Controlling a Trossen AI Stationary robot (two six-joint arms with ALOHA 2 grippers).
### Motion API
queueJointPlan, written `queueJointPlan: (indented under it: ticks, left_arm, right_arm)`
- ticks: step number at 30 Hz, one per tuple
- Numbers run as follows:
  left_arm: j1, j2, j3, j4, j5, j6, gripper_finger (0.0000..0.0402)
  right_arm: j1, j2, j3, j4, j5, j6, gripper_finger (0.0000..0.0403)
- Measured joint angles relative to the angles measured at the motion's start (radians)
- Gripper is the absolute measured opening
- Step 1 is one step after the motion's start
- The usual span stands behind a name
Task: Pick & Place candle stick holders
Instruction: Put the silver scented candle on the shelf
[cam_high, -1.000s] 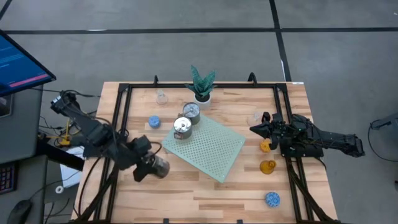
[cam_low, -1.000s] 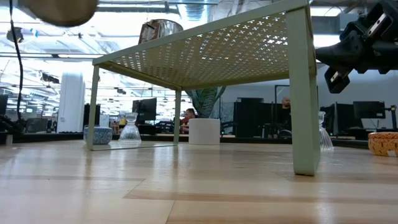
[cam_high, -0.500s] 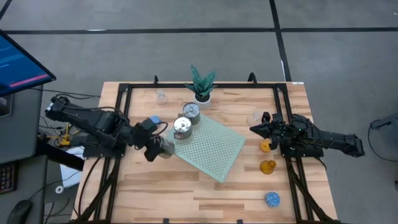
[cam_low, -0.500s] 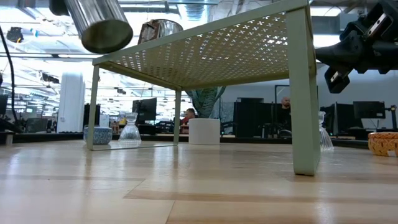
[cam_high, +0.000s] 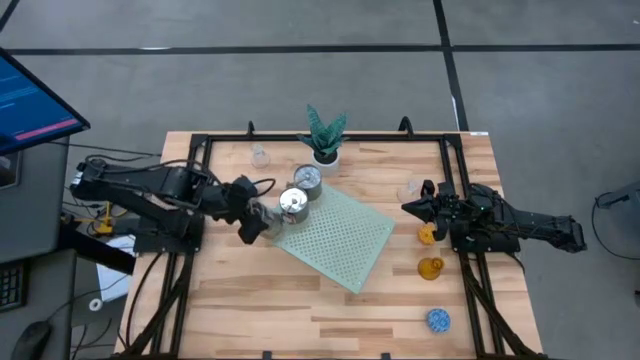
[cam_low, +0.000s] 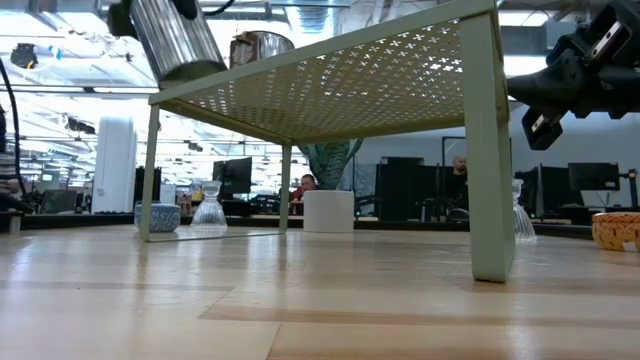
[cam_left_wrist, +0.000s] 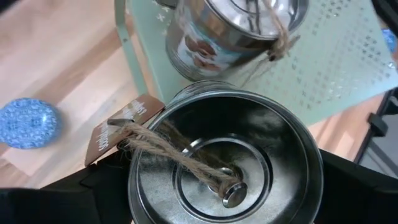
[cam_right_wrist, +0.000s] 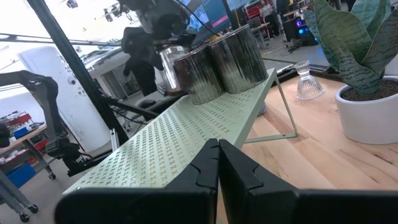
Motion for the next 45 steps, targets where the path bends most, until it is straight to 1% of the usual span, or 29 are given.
queueJointPlan:
  ticks: [5,9,17,22,26,36,45]
  left_arm:
    - [0.004,0.046,0.004,0.009,0.037,0.038,0.0354]
    - [0.006,0.07,0.004,0.003,0.027,0.042,0.0354]
    - [0.009,0.071,0.006,0.001,0.03,0.038,0.0363]
    - [0.016,0.075,0.048,-0.007,0.05,0.036,0.0359]
    - [0.019,0.081,0.083,-0.009,0.041,0.036,0.0358]
    - [0.019,0.164,0.093,-0.001,0.064,0.038,0.0357]
    - [0.019,0.174,0.123,-0.024,0.063,0.036,0.036]
  right_arm:
    - [0.0,0.0,0.0,0.0,0.0,0.0,0.0]
    - [0.0,0.0,0.0,0.0,0.0,0.0,0.0]
    - [0.0,0.0,0.0,0.0,0.0,0.0,0.0]
    - [0.0,0.0,0.0,0.0,0.0,0.0,0.0]
    - [0.0,0.0,0.0,0.0,0.0,0.0,0.0]
    - [0.0,0.0,0.0,0.0,0.0,0.0,0.0]
    - [0.0,0.0,0.0,0.0,0.0,0.0,0.0]
